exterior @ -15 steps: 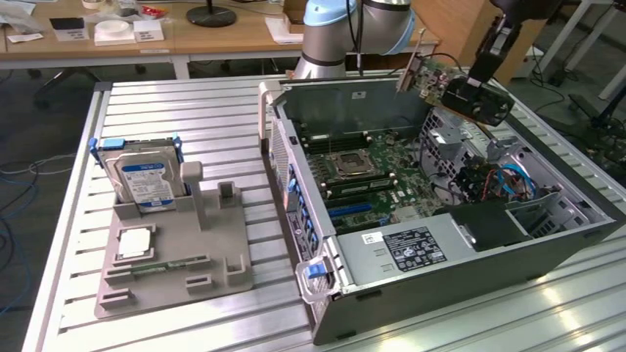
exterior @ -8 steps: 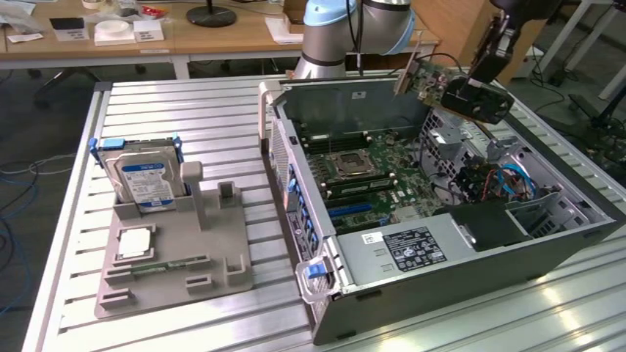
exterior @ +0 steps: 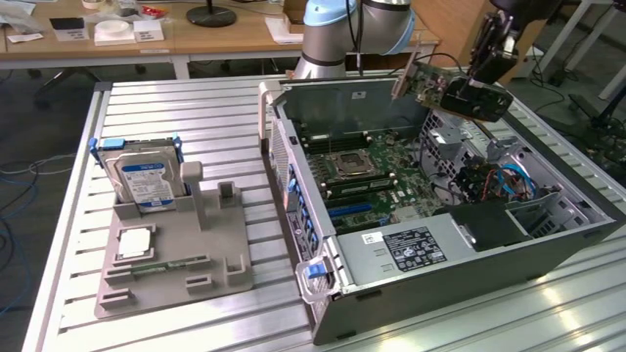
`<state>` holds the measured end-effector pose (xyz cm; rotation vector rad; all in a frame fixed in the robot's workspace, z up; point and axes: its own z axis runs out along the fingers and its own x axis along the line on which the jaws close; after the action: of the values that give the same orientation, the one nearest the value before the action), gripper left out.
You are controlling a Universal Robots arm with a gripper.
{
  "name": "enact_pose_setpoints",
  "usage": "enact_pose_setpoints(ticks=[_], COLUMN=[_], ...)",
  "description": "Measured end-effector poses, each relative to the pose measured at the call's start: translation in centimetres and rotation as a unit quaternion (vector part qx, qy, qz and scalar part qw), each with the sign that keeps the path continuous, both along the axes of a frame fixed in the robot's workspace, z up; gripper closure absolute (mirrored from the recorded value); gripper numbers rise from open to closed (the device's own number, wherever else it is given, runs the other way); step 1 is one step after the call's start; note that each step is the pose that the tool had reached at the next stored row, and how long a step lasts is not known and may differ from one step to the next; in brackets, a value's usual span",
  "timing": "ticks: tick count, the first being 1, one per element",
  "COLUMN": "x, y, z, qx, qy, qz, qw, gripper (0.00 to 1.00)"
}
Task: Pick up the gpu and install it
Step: 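Insert the gpu into the slot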
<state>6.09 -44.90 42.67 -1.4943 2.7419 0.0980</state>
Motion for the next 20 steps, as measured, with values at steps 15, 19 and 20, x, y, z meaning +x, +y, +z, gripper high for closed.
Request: enact_pose_setpoints(ticks=[15, 19, 20], x=[0.00, 0.00, 0.00], y=[0.00, 0.00, 0.00], z=[-0.02, -0.03, -0.03], qx=[0.0000, 0.0000, 0.0000], qy=[0.0000, 0.0000, 0.0000], qz=[0.115, 0.144, 0.151], qw=[0.9933, 0.9896, 0.9885], gripper=[0.73, 0.73, 0.73])
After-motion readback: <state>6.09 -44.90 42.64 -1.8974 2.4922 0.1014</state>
